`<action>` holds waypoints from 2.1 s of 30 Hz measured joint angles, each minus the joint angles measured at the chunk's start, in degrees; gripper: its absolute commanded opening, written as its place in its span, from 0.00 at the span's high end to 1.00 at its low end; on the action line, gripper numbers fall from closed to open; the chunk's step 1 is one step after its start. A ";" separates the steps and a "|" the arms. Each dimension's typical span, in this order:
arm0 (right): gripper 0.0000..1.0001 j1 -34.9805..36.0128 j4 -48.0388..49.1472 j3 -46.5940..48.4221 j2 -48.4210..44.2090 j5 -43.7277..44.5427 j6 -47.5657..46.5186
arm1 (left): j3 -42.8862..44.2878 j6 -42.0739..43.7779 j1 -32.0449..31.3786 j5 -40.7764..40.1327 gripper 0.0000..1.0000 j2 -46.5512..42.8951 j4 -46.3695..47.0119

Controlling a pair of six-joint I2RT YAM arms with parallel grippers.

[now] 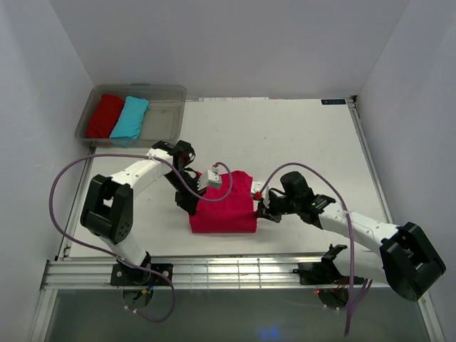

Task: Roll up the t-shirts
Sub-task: Roll the T-shirt to the center of the board.

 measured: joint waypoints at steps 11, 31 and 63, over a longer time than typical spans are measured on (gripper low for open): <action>0.55 -4.59 6.71 0.42 -0.52 2.82 7.85 | 6.03 -4.33 1.92 -3.78 0.97 11.45 2.51; 0.92 8.11 24.63 -3.02 6.54 13.53 31.08 | 8.98 -13.31 1.92 -5.44 0.84 12.39 5.75; 0.92 8.79 26.69 1.05 14.53 18.82 38.25 | -25.16 -15.93 -22.03 -28.52 0.22 -28.68 30.58</action>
